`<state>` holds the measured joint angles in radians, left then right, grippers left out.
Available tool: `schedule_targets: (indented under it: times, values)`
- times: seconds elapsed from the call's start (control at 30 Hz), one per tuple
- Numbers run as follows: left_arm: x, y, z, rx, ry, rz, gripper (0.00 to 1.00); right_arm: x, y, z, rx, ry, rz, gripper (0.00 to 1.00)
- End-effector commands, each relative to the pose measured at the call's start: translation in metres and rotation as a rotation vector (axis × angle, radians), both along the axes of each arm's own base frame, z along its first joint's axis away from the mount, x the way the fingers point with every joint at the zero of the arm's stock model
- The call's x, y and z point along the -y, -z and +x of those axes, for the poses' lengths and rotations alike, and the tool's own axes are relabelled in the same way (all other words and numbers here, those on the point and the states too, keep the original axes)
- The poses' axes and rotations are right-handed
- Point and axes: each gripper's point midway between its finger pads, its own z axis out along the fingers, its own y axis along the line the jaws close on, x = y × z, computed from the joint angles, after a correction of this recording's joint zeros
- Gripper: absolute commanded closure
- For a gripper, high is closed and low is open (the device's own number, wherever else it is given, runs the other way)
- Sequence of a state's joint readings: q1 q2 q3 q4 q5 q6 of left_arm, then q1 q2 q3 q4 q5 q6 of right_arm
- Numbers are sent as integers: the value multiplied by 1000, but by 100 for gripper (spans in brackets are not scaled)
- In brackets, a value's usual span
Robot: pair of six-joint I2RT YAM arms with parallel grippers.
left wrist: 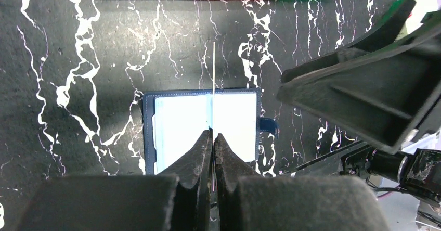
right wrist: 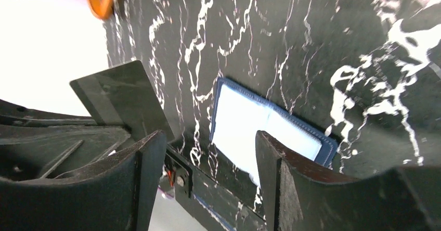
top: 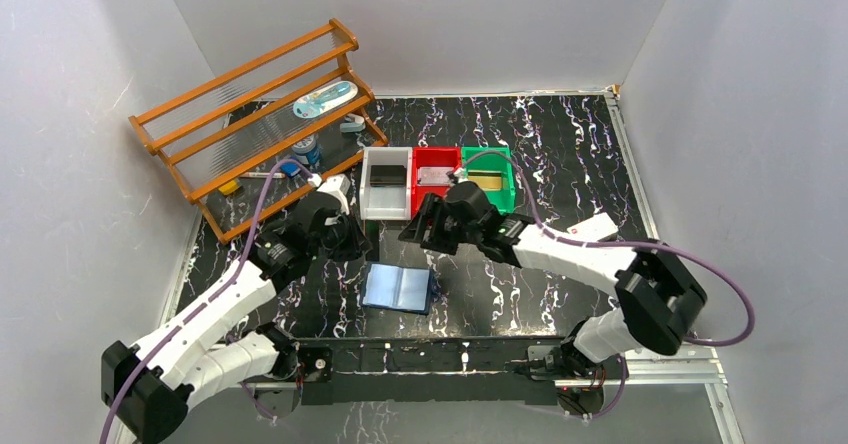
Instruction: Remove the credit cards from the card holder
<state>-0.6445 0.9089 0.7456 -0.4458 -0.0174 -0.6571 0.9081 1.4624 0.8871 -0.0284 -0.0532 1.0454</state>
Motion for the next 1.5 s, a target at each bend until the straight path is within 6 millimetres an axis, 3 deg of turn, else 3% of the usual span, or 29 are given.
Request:
schedule_targets:
  times: [0.0,0.17,0.33,0.57,0.7,0.8,0.97,1.17,1.47]
  values:
    - [8,-22,15,52,41,8,100,9,-46,35,174,83,170,28]
    - [21,-33,22,40,141,-77,100,17,-64,47,189,49,254,30]
    - [30,-47,26,26,236,-183,100,14,-80,43,173,-51,417,32]
    - [51,-75,21,8,413,-357,100,8,-75,25,88,-173,472,32]
    - [58,-96,17,44,473,-461,100,0,-86,22,86,-237,535,41]
    - [59,-98,15,17,493,-501,100,-5,-100,24,111,-272,586,53]
    - [53,-93,21,-7,470,-520,100,1,-105,30,132,-255,602,62]
    - [41,-97,38,23,431,-520,100,10,-102,34,133,-252,583,61]
    - [22,-81,93,72,354,-250,100,27,-86,41,129,-175,476,42]
